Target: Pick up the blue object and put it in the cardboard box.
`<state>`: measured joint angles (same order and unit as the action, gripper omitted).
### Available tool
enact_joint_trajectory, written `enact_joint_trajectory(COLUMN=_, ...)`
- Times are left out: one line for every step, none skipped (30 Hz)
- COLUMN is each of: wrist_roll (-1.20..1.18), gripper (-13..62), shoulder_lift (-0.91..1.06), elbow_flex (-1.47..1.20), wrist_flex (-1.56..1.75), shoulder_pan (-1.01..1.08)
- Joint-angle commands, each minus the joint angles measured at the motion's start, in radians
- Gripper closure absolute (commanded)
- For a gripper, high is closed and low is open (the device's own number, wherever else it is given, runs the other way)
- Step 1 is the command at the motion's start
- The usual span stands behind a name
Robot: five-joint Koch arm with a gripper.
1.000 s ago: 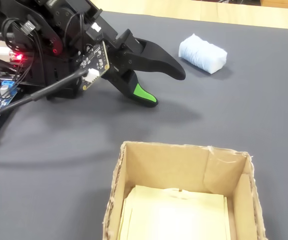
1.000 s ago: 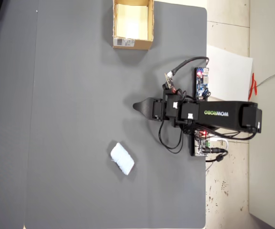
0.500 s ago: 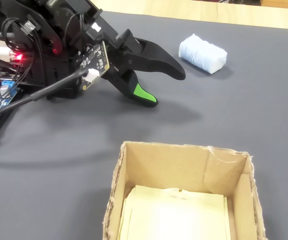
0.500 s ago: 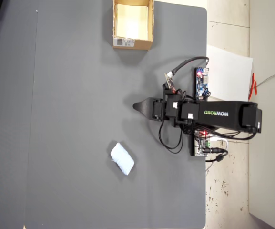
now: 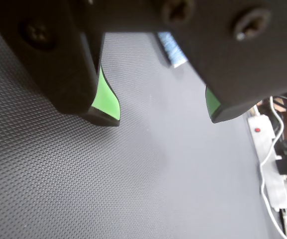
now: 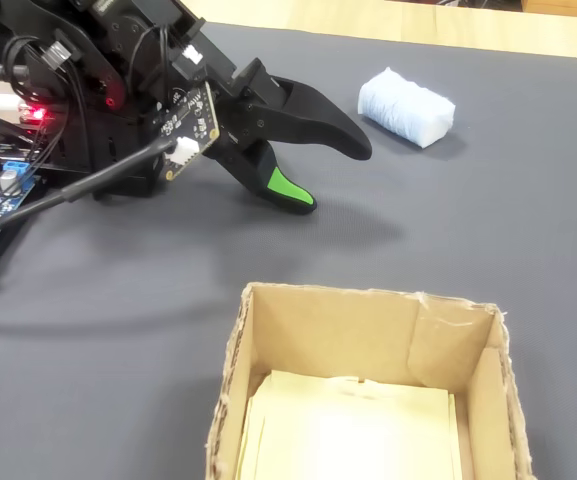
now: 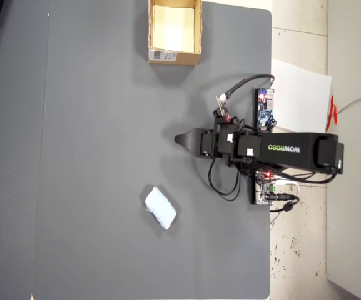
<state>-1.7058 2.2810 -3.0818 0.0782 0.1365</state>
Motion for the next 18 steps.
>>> enact_joint_trajectory(wrist_roll=-0.021, gripper=15.6, shoulder_lift=0.087, elbow_flex=-0.037, wrist_flex=-0.035, shoulder_pan=-0.003)
enact_joint_trajectory(wrist_roll=-0.021, gripper=15.6, shoulder_lift=0.087, elbow_flex=-0.035, wrist_flex=-0.035, shoulder_pan=-0.003)
enact_joint_trajectory(wrist_roll=-0.023, gripper=15.6, shoulder_lift=0.087, elbow_flex=-0.035, wrist_flex=-0.035, shoulder_pan=-0.005)
enact_joint_trajectory(wrist_roll=-0.028, gripper=15.6, shoulder_lift=0.087, elbow_flex=-0.035, wrist_flex=-0.034, shoulder_pan=-0.006)
enact_joint_trajectory(wrist_roll=-0.034, gripper=15.6, shoulder_lift=0.087, elbow_flex=-0.037, wrist_flex=-0.032, shoulder_pan=-0.006)
enact_joint_trajectory(wrist_roll=-0.043, gripper=15.7, shoulder_lift=0.087, elbow_flex=-0.035, wrist_flex=-0.031, shoulder_pan=-0.009)
enact_joint_trajectory(wrist_roll=-0.067, gripper=15.9, shoulder_lift=0.087, elbow_flex=-0.034, wrist_flex=-0.028, shoulder_pan=-0.017)
enact_joint_trajectory(wrist_roll=-0.103, gripper=16.1, shoulder_lift=0.087, elbow_flex=-0.025, wrist_flex=-0.028, shoulder_pan=-0.032)
enact_joint_trajectory(wrist_roll=-0.121, gripper=16.3, shoulder_lift=0.087, elbow_flex=-0.017, wrist_flex=-0.028, shoulder_pan=-0.049)
enact_joint_trajectory(wrist_roll=-0.124, gripper=16.3, shoulder_lift=0.087, elbow_flex=-0.009, wrist_flex=-0.028, shoulder_pan=-0.072)
enact_joint_trajectory(wrist_roll=-0.132, gripper=16.3, shoulder_lift=0.087, elbow_flex=0.002, wrist_flex=-0.028, shoulder_pan=-0.100)
enact_joint_trajectory(wrist_roll=-0.144, gripper=16.3, shoulder_lift=0.087, elbow_flex=0.014, wrist_flex=-0.028, shoulder_pan=-0.127)
enact_joint_trajectory(wrist_roll=-0.150, gripper=16.3, shoulder_lift=0.087, elbow_flex=0.023, wrist_flex=-0.029, shoulder_pan=-0.163)
enact_joint_trajectory(wrist_roll=-0.160, gripper=16.3, shoulder_lift=0.087, elbow_flex=0.029, wrist_flex=-0.029, shoulder_pan=-0.199)
enact_joint_trajectory(wrist_roll=-0.179, gripper=16.3, shoulder_lift=0.087, elbow_flex=0.034, wrist_flex=-0.029, shoulder_pan=-0.239)
enact_joint_trajectory(wrist_roll=-0.199, gripper=16.3, shoulder_lift=0.087, elbow_flex=0.040, wrist_flex=-0.029, shoulder_pan=-0.278)
enact_joint_trajectory(wrist_roll=-0.209, gripper=16.3, shoulder_lift=0.087, elbow_flex=0.046, wrist_flex=-0.029, shoulder_pan=-0.316)
enact_joint_trajectory(wrist_roll=-0.216, gripper=16.3, shoulder_lift=0.087, elbow_flex=0.052, wrist_flex=-0.031, shoulder_pan=-0.350)
